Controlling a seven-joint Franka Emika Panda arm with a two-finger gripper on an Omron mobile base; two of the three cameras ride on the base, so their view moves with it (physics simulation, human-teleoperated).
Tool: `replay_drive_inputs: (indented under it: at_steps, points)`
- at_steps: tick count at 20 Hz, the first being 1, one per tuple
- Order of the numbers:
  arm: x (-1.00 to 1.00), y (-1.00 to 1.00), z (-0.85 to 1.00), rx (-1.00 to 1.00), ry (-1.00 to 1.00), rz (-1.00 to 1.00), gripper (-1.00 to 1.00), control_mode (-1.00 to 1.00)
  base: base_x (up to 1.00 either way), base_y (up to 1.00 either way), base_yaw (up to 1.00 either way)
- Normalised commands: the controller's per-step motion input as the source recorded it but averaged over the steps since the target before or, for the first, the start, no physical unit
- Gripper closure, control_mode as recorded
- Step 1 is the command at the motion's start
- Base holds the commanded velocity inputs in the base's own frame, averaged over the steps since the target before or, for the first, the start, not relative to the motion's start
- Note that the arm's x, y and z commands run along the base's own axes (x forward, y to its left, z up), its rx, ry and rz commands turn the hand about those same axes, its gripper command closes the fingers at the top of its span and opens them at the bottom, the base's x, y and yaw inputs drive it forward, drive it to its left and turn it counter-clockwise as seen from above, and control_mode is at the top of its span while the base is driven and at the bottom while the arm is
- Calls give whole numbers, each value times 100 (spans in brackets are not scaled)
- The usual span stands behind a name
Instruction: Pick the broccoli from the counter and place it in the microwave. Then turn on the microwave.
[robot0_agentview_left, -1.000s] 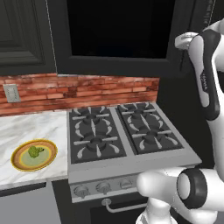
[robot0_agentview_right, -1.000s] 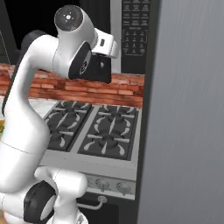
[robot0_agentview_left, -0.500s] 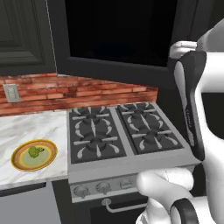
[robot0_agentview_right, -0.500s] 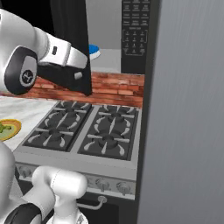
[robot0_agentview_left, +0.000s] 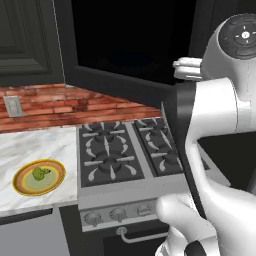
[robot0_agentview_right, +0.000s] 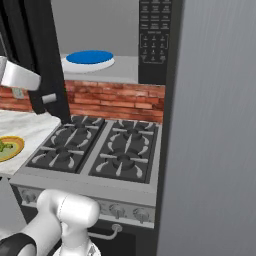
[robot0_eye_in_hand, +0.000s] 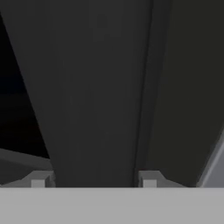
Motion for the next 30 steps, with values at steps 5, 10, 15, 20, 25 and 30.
replay_drive_inputs:
  at_steps: [5, 10, 15, 20, 25, 30]
  points:
    - [-66, 27, -5, -7, 2, -4, 100, -100, 0, 0, 0]
    - [-18, 10, -8, -6, 1, 0, -100, -100, 0, 0, 0]
    - [-27, 0, -13, -4, 0, 0, -100, -100, 0, 0, 0]
    - [-63, 0, -31, -6, 0, 4, -100, -100, 0, 0, 0]
    - [-28, 1, -39, -3, 1, 16, -100, -100, 0, 0, 0]
    - [-32, 2, -12, -2, 6, 17, -100, -100, 0, 0, 0]
